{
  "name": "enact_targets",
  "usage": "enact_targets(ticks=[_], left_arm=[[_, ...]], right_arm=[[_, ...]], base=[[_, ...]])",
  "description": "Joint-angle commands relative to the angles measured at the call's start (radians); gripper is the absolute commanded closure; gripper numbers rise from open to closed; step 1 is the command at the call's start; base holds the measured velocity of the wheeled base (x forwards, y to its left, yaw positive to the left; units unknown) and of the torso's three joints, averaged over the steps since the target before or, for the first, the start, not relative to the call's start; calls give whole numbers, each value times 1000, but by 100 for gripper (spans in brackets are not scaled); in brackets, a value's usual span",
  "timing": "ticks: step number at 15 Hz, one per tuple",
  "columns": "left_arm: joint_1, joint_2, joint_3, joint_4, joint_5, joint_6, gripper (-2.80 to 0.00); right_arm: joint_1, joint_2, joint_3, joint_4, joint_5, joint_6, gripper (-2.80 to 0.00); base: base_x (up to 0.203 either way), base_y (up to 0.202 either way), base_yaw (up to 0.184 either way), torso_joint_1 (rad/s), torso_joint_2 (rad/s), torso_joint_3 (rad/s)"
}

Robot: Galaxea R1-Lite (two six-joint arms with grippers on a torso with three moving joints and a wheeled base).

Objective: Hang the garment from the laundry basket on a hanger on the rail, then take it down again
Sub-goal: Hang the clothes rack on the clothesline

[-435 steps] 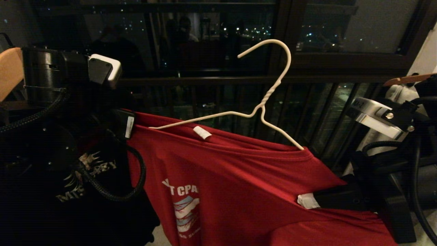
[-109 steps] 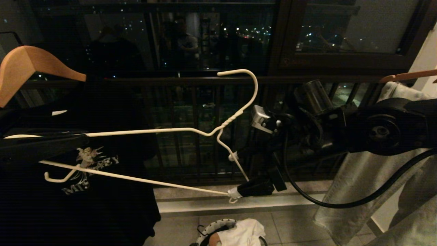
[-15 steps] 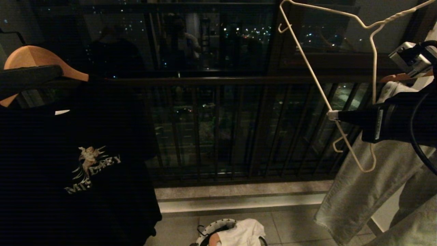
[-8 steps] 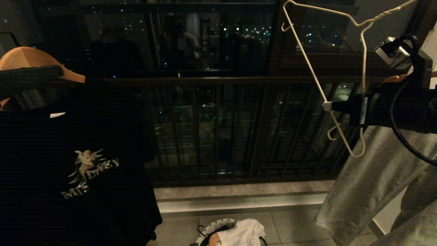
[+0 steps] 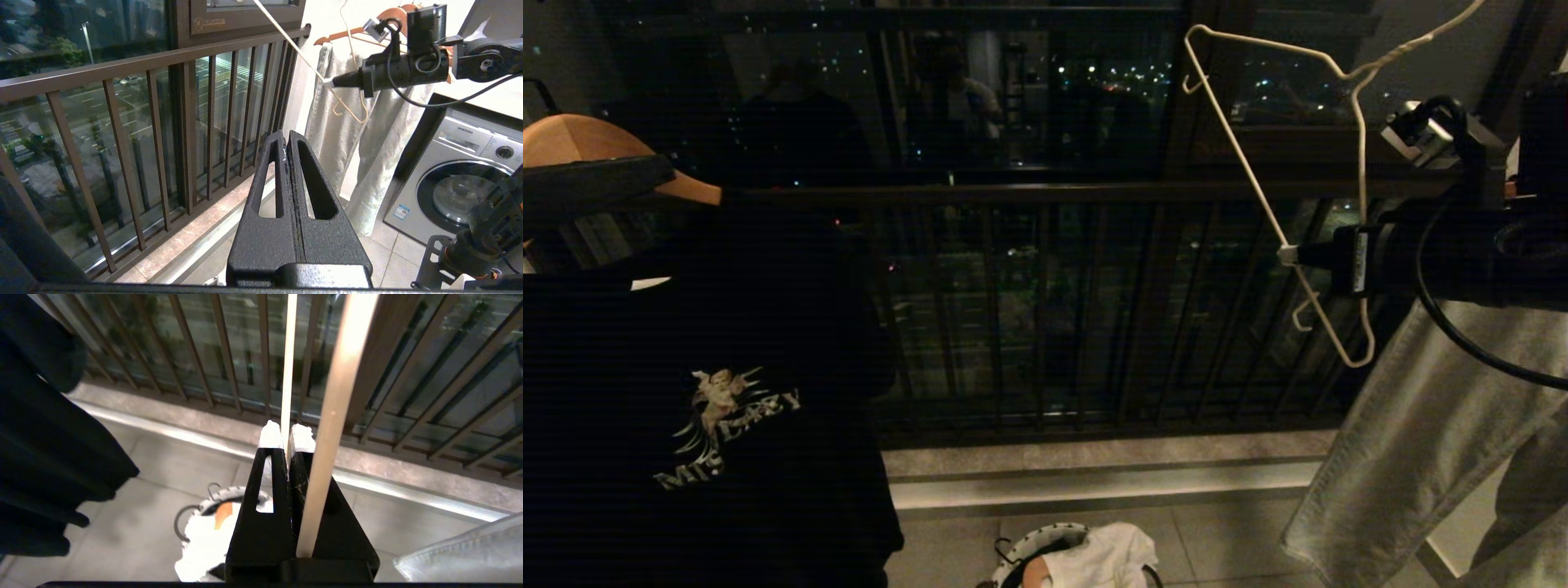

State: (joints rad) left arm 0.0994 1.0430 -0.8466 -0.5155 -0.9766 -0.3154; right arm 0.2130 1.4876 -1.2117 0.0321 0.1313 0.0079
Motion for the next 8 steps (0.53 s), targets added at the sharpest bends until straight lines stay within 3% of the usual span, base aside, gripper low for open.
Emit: enact_targets(ticks=[1, 8], left_arm=[[0, 0, 0, -3, -5, -2, 0], [0, -3, 0, -3, -5, -2, 0]], right_arm=[[0, 11, -19, 38, 1, -4, 0], [0, 7, -28, 61, 1, -23, 0]], base=[[0, 0, 0, 0, 0, 0], [0, 0, 0, 0, 0, 0]])
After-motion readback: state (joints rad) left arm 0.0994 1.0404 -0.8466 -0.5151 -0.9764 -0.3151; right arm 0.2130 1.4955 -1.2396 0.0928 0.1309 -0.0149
